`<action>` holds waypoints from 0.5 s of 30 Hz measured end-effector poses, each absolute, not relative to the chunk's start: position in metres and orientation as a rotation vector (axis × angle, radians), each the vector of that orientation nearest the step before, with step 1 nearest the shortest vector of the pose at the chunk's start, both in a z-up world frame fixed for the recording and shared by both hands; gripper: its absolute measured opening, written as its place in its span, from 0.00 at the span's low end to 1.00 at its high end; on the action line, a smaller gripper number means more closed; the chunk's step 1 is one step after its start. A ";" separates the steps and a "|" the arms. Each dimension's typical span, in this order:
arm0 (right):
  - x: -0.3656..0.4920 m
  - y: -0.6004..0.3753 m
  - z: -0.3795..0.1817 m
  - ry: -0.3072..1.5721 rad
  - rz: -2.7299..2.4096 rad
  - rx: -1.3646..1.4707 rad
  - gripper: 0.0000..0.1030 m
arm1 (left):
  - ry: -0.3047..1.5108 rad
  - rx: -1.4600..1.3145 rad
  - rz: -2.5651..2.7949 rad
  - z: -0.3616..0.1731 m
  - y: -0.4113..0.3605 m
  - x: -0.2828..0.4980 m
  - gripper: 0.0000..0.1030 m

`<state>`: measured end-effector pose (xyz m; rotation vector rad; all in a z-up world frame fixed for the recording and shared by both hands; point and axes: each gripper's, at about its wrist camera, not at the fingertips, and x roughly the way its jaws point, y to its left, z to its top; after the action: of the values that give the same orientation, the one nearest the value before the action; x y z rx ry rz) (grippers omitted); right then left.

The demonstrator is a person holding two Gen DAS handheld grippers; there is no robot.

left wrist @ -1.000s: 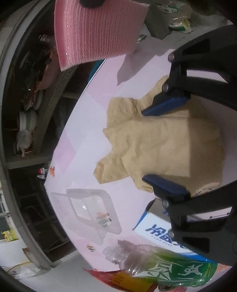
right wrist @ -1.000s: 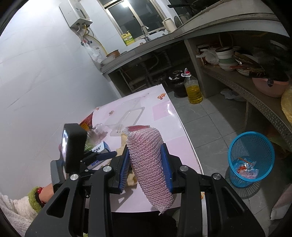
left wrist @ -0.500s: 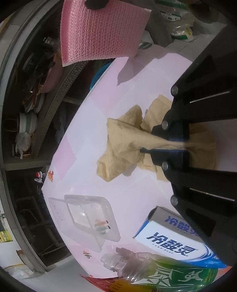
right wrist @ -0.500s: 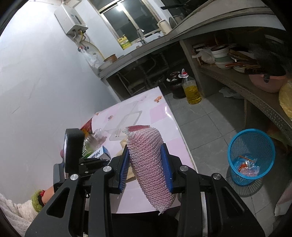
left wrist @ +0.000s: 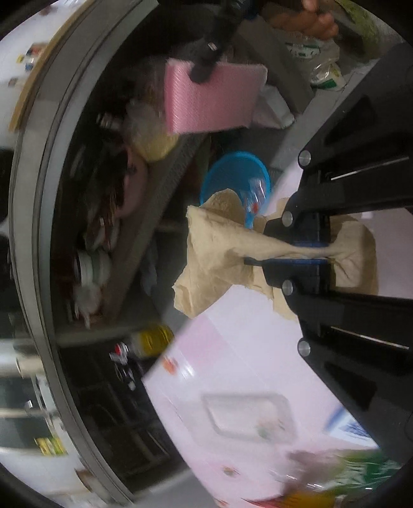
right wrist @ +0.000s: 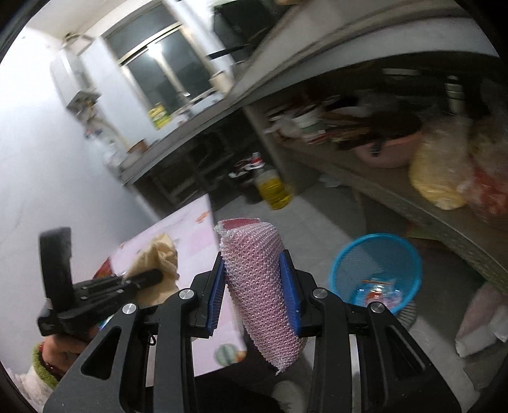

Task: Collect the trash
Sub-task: 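Carry the scrubber and tan paper to the blue wastebasket and open both tools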

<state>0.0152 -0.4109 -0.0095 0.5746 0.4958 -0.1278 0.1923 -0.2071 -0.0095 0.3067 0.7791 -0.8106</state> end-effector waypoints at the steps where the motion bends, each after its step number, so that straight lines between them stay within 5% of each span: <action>1: 0.012 -0.416 -0.013 0.498 -0.145 0.585 0.32 | 0.784 0.313 -0.829 -0.010 -0.216 0.192 0.03; 15: 0.030 -0.524 -0.146 0.698 -0.408 0.920 0.32 | 1.216 0.419 -1.009 -0.107 -0.418 0.240 0.04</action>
<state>0.0305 -0.5235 -0.1462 0.9203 0.6981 -0.4080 0.2401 -0.4178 -0.1068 0.4186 1.2164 -1.0092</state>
